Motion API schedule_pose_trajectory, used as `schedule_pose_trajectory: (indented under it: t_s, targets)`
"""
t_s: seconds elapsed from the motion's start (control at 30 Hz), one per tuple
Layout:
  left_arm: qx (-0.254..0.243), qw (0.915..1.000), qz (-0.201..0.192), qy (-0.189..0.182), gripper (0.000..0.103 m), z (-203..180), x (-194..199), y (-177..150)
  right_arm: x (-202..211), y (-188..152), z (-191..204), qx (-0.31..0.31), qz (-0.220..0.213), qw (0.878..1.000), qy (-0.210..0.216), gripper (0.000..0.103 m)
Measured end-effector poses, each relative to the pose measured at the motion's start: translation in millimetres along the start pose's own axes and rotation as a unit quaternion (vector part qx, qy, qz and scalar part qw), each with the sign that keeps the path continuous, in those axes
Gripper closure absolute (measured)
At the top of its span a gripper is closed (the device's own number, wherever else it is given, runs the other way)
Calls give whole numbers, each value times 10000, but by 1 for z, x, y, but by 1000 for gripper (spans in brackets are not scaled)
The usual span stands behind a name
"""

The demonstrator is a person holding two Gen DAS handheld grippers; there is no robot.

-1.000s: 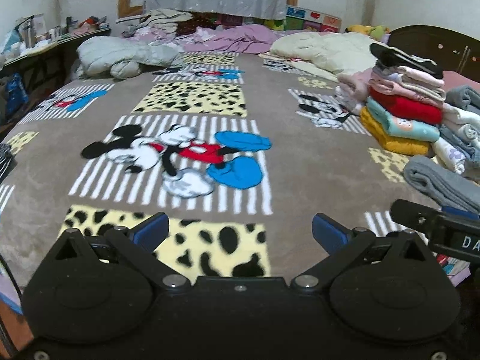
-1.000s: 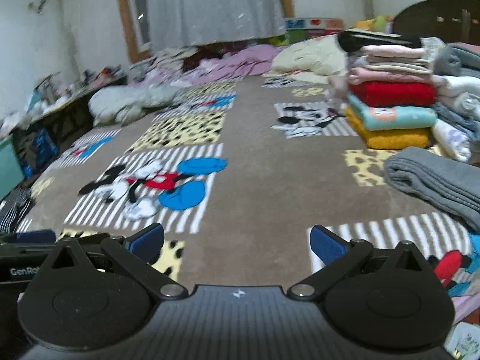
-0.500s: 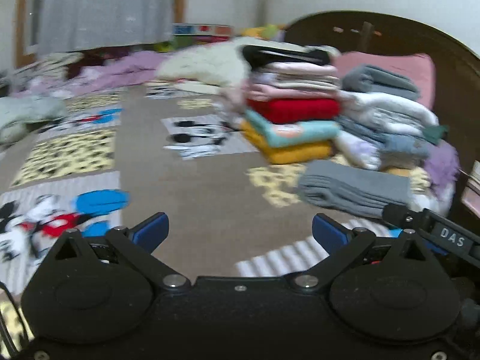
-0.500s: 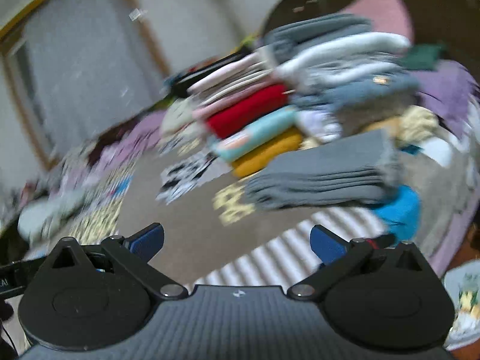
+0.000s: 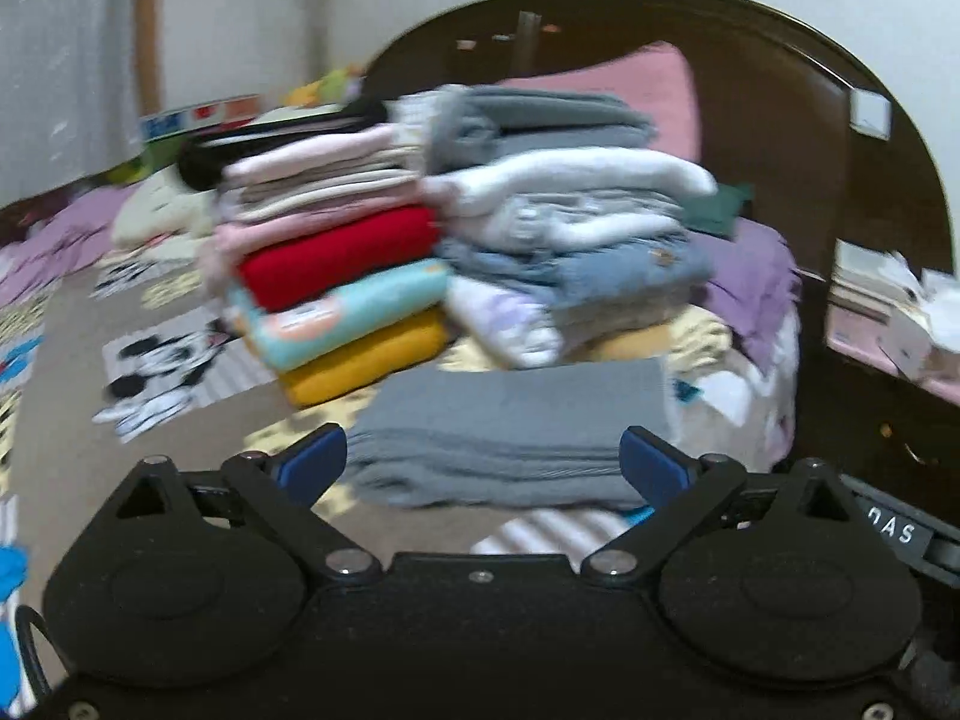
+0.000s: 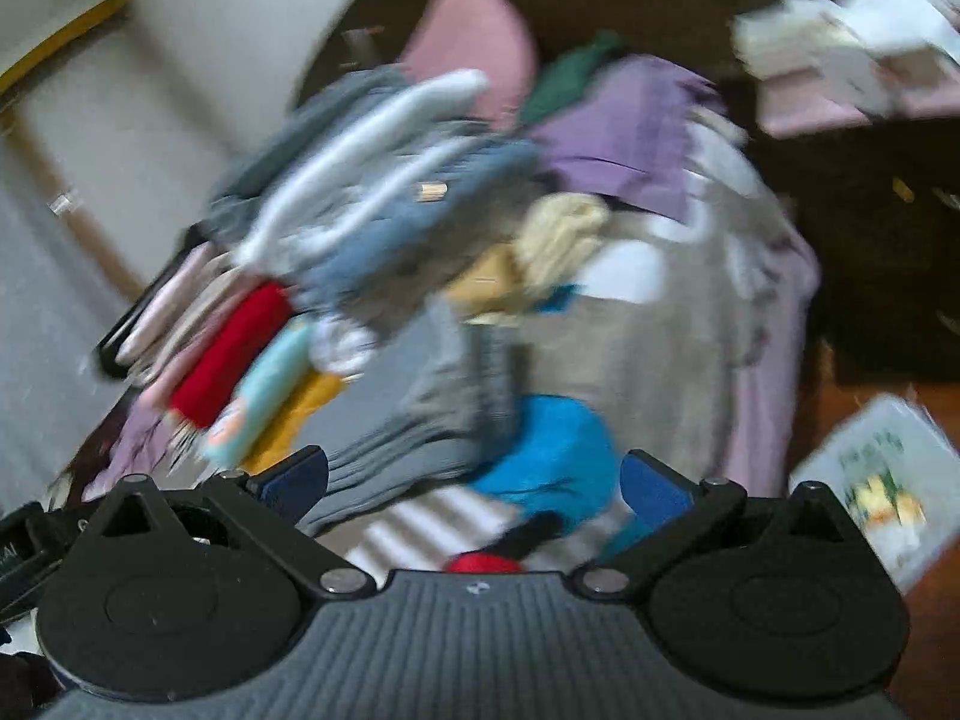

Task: Fold clothes
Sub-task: 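Reach the left tool to the folded grey garment and grasp its edge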

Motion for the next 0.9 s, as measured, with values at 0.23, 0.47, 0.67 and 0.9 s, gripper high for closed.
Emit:
schedule_pose_trajectory:
  t_s: [0.23, 0.47, 0.67, 0.9]
  targets:
    - [-583, 9963, 272, -561, 32, -52, -48, -5, -10, -1, -41, -806, 152, 9960, -350, 0]
    - [-1068, 9913, 509, -582, 56, -85, -84, -11, -14, -6, -61, -1277, 275, 9902, -497, 0]
    - [-1029, 9909, 666, -553, 91, -81, -91, -13, -14, -7, -57, -1266, 264, 9906, -444, 0]
    - [-297, 9994, 145, -119, 94, -34, -50, 8, -13, -8, -50, -1138, 280, 9924, -374, 0]
Point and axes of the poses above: each gripper's, at about its wrist camera, not at the fingertips, and x roughly against the way its jaws point, z to its left, y to its top, the point moved 7 cm from there along -x, roughly the way its jaws point, and after that the axes turned 5 degrees about -z, right-handed, at the moved point
